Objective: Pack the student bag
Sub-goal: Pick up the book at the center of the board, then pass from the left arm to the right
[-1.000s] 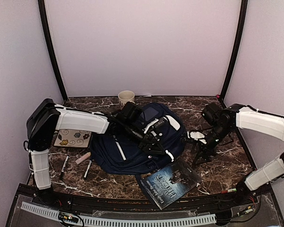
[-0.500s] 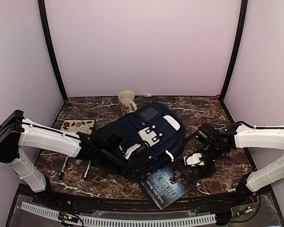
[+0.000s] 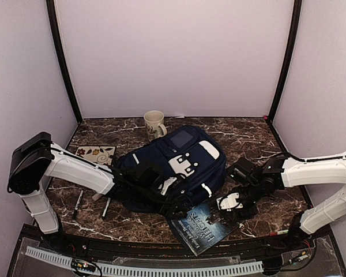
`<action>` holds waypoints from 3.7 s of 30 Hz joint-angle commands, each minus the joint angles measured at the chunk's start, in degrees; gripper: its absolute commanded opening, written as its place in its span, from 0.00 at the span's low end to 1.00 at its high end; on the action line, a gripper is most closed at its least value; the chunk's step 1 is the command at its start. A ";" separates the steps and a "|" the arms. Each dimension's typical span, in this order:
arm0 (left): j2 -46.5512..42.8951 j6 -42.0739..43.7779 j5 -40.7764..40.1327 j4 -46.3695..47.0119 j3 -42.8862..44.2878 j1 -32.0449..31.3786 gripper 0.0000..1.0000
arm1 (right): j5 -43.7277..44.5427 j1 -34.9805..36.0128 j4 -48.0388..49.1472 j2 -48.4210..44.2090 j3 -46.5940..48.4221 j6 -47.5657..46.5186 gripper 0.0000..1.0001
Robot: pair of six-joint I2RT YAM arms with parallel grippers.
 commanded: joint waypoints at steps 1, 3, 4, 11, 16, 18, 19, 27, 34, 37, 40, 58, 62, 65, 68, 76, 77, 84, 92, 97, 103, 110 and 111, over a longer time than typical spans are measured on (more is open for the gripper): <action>4.42 -0.58 3.54 3.56 3.84 0.15 0.74 | 9.45 2.44 8.35 4.21 -7.45 0.38 0.66; 6.97 -0.76 5.33 2.42 5.50 0.07 0.74 | 9.81 2.57 9.13 2.99 -8.91 0.24 0.66; 7.95 -0.97 6.14 1.94 6.02 0.07 0.74 | 10.05 2.55 9.43 2.49 -9.31 0.34 0.66; 14.41 -3.01 12.11 -4.75 10.10 -0.02 0.74 | 10.61 2.85 10.60 2.39 -9.53 1.13 0.65; 19.08 -8.02 20.90 1.78 9.20 -0.02 0.68 | 10.92 3.55 11.10 3.24 -9.50 1.59 0.65; 20.31 -11.02 23.15 7.08 7.99 0.03 0.66 | 11.00 3.76 11.20 3.40 -9.59 1.79 0.65; 21.00 -12.77 23.77 9.32 7.43 0.07 0.64 | 11.04 3.82 11.21 3.54 -9.51 1.96 0.65; 23.10 -24.31 27.14 27.07 5.82 0.24 0.35 | 11.19 3.96 11.08 4.58 -9.27 2.50 0.65; 19.44 -26.95 26.80 29.98 4.19 0.33 0.07 | 11.38 3.47 3.49 -1.94 -4.65 2.28 0.66; 15.36 -25.20 25.65 26.96 4.55 0.20 0.01 | 9.05 2.01 -2.60 -8.13 0.69 1.58 0.69; 10.95 -20.97 22.94 20.25 6.09 -0.28 0.00 | 4.74 -0.92 -7.54 -12.76 8.41 2.02 0.72; -2.62 23.80 -10.18 -45.04 32.29 -1.72 0.00 | -35.71 -20.31 -32.95 7.41 42.80 -11.51 0.94; -3.02 30.41 -13.10 -46.38 33.08 -2.04 0.00 | -35.48 -20.04 -28.17 9.37 42.15 -11.55 0.88; -3.47 33.24 -15.19 -45.24 32.31 -2.12 0.00 | -34.51 -19.01 -23.36 11.13 41.73 -10.15 0.86; -3.75 34.28 -18.12 -44.41 32.59 -2.57 0.00 | -33.84 -16.88 -21.65 13.79 41.92 -9.21 0.84; -7.85 36.44 -22.40 -37.73 28.73 -3.36 0.00 | -33.92 -11.99 -22.03 21.21 41.58 -9.01 0.72; -8.36 36.52 -23.08 -36.68 27.82 -3.35 0.00 | -33.96 -11.62 -22.67 21.80 41.88 -8.99 0.69; -11.30 36.24 -26.15 -30.37 22.81 -3.33 0.00 | -33.18 -11.17 -23.56 23.17 42.00 -8.04 0.46; -15.03 35.48 -29.11 -23.21 17.08 -3.27 0.26 | -34.11 -11.07 -23.30 23.94 41.94 -6.21 0.21; -18.72 33.88 -35.52 -20.70 14.81 -3.18 0.56 | -38.47 -13.43 -26.54 22.22 43.90 -6.25 0.04; -28.95 29.36 -43.29 -9.53 10.65 -3.01 0.94 | -49.07 -23.60 -35.96 19.95 50.53 -9.67 0.02; -33.80 22.88 -43.59 5.40 5.86 -2.74 0.94 | -63.09 -35.25 -41.71 20.78 57.31 -10.44 0.00; -33.58 21.97 -43.10 7.73 4.93 -2.70 0.93 | -64.13 -36.19 -41.78 21.29 58.08 -10.04 0.00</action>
